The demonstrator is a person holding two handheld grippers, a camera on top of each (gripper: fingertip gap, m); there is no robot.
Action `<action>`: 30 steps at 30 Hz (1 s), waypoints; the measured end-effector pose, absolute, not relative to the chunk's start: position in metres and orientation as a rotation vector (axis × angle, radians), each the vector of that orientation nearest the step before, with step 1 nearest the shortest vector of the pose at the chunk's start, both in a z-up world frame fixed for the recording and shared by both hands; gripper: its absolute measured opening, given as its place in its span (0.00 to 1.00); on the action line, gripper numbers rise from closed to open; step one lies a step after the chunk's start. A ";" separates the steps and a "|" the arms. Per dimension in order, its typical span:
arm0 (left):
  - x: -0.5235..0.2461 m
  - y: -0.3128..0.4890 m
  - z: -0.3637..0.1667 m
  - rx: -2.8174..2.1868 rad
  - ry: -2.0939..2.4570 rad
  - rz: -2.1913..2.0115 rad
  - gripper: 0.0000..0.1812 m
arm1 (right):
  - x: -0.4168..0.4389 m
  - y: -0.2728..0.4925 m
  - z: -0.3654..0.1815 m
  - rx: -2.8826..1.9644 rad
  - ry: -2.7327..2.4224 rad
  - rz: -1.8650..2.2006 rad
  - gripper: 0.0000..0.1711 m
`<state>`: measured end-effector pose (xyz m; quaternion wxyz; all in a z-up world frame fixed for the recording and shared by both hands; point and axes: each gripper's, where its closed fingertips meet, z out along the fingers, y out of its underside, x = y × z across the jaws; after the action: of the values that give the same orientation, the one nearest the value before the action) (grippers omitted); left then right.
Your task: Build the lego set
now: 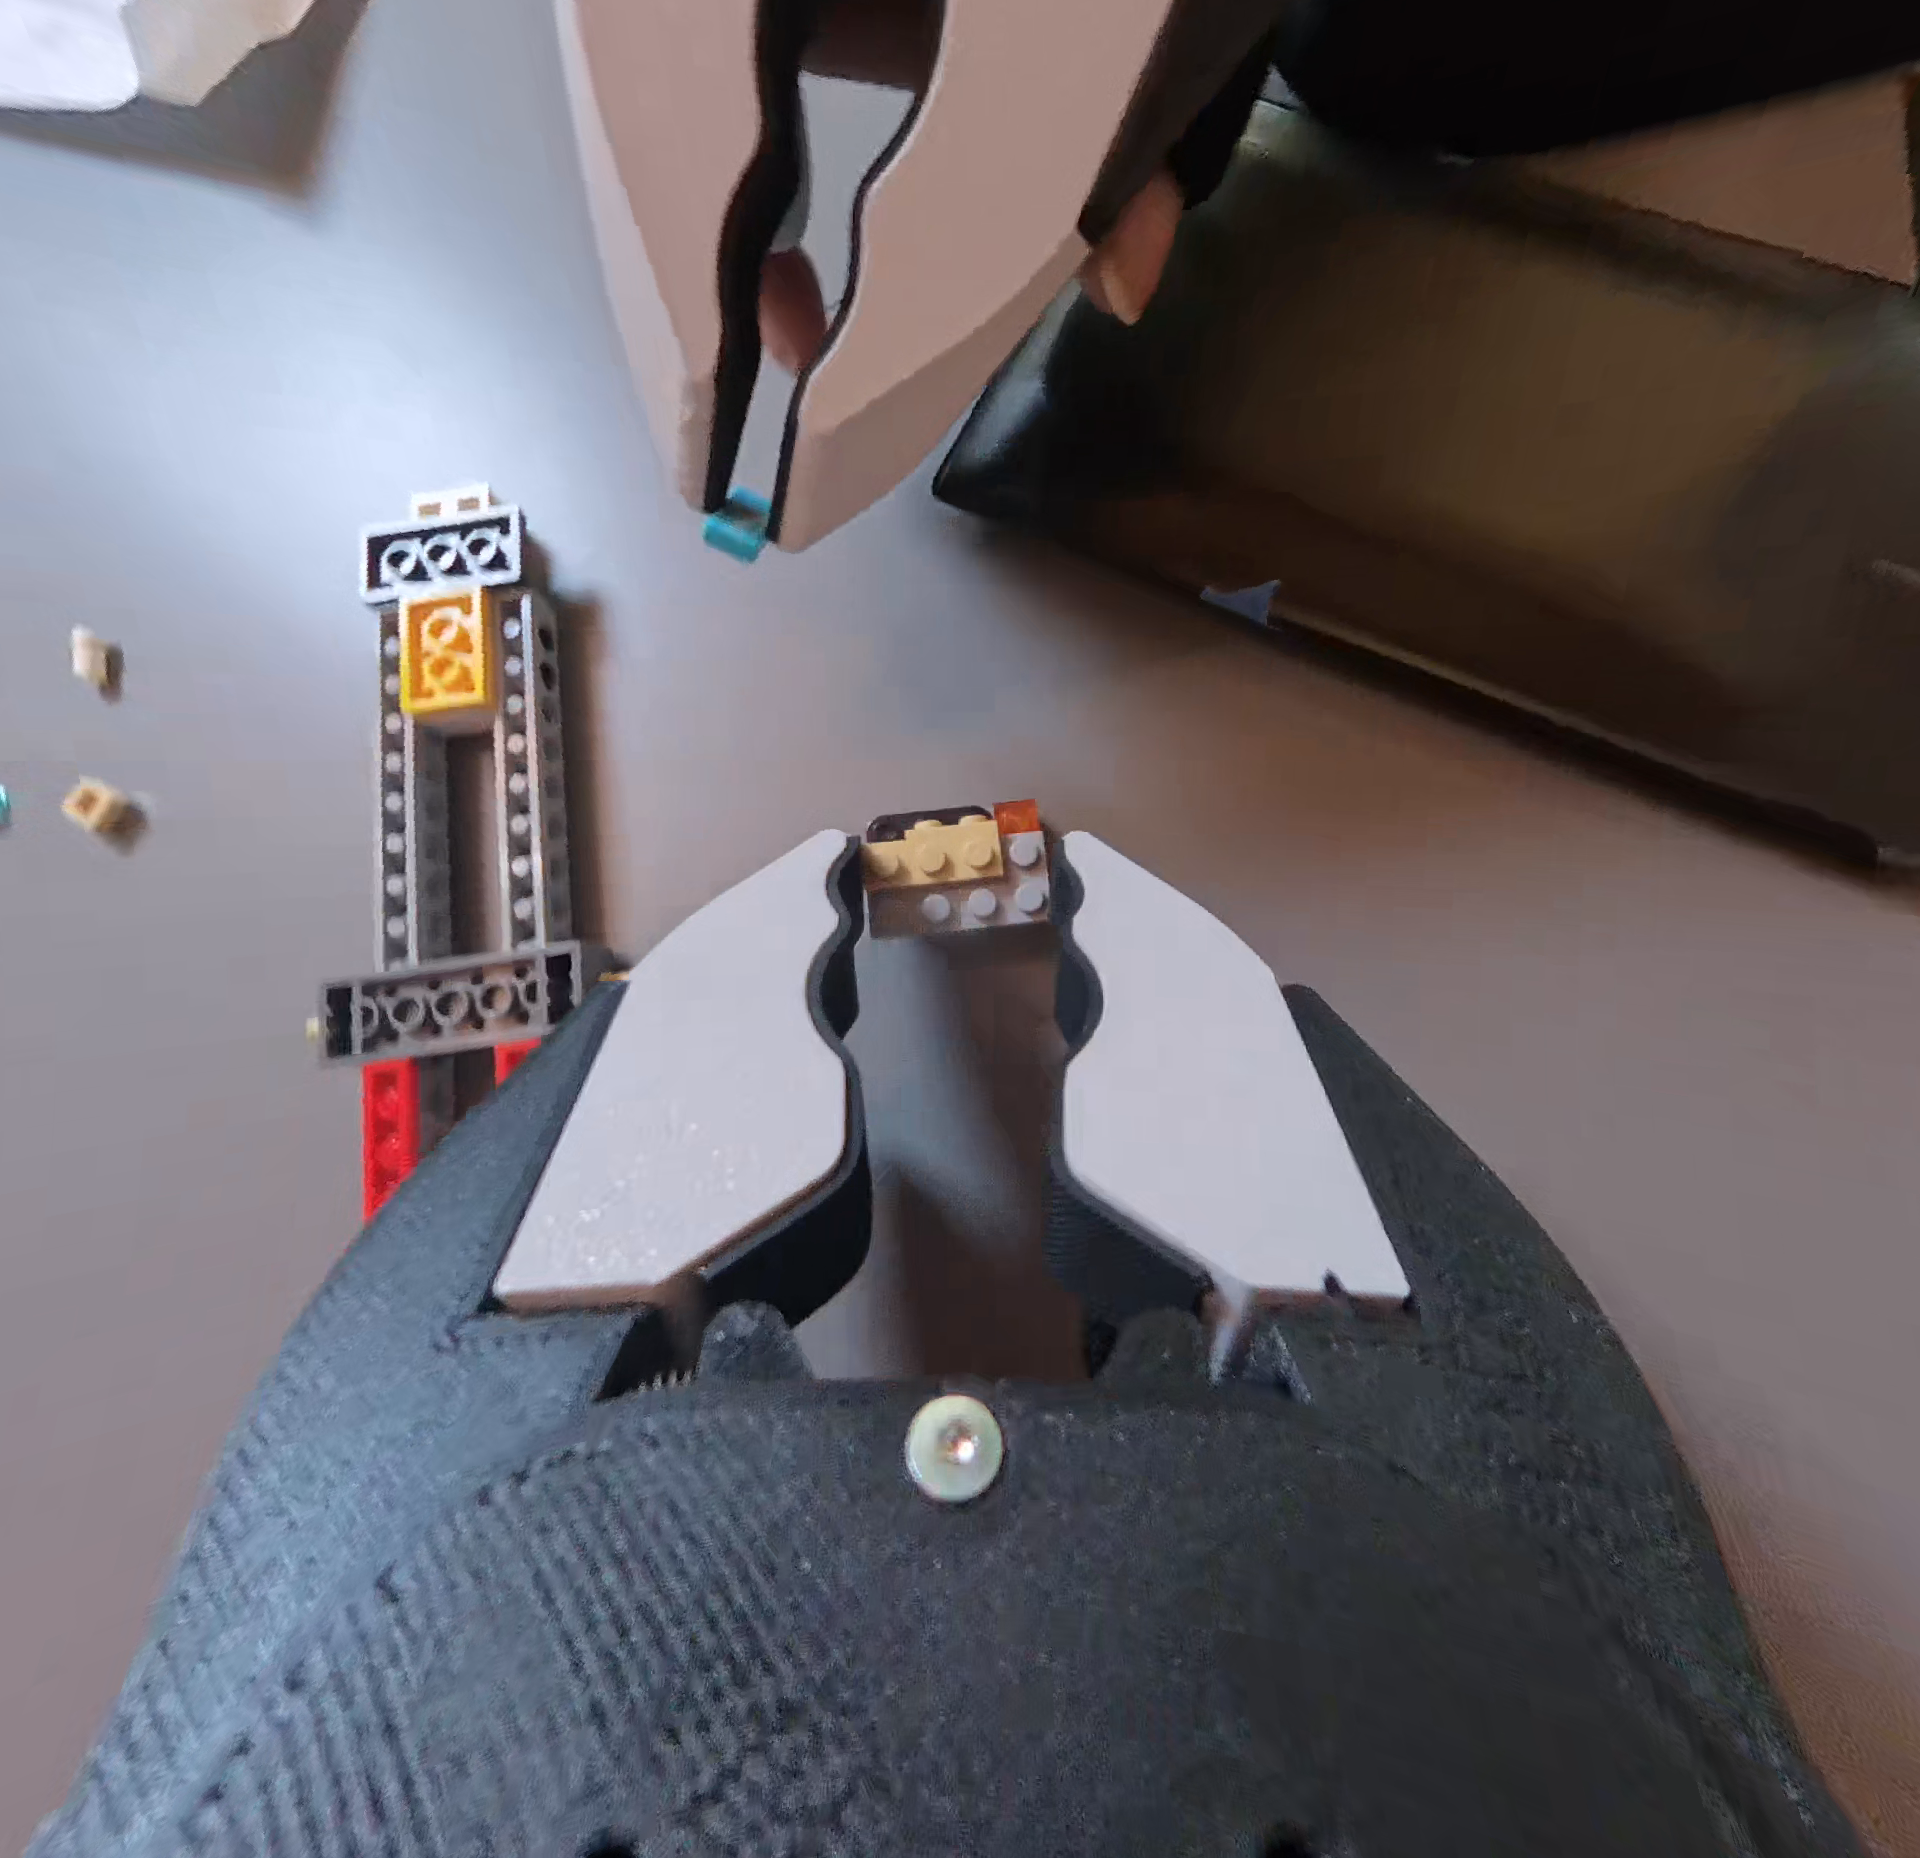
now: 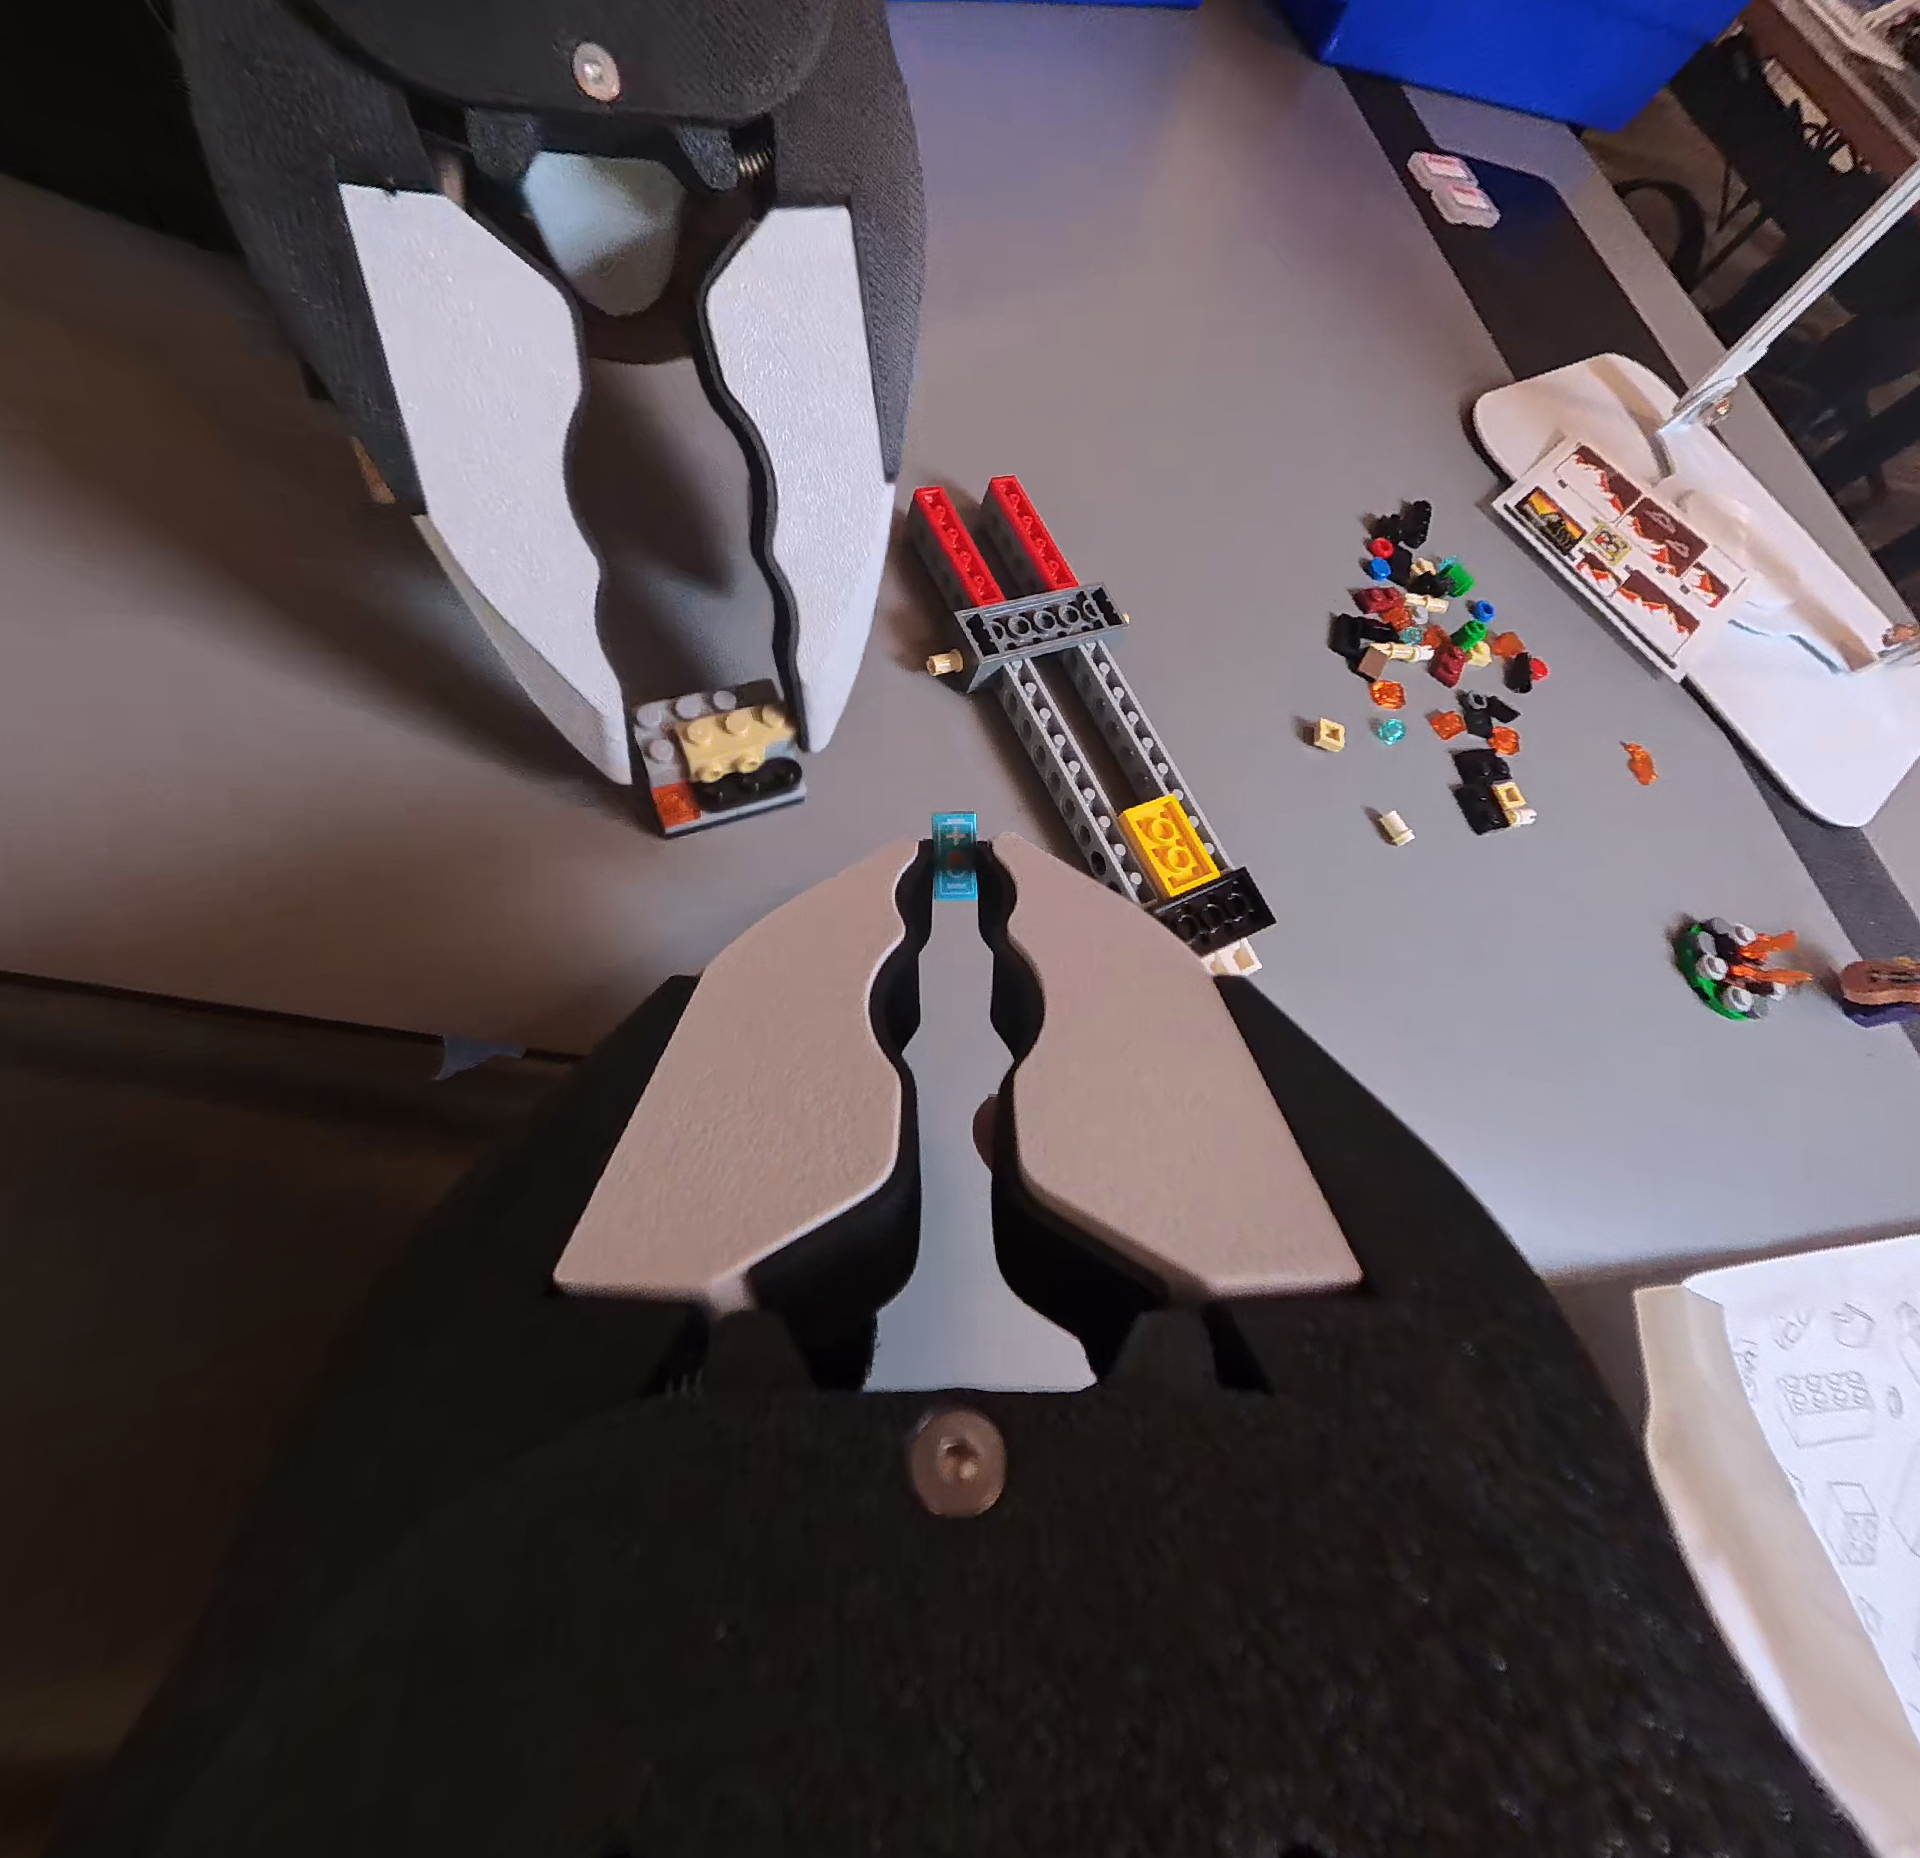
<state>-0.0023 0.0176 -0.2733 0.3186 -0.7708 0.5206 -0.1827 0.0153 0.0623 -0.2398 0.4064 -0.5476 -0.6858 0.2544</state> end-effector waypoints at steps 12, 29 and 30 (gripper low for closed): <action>-0.012 0.016 -0.249 -1.780 1.471 -0.652 0.28 | 0.019 0.053 -0.235 -1.340 -1.734 0.688 0.05; -0.004 0.003 -0.277 -1.785 1.551 -0.387 0.20 | 0.015 0.051 -0.238 -1.358 -1.719 0.735 0.05; -0.005 0.002 -0.277 -1.782 1.548 -0.411 0.20 | 0.015 0.050 -0.239 -1.355 -1.725 0.736 0.05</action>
<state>-0.0054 0.0023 -0.2772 0.3643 -0.6926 0.6017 -0.1598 0.0150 0.0503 -0.2392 0.4021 -0.5360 -0.6828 0.2913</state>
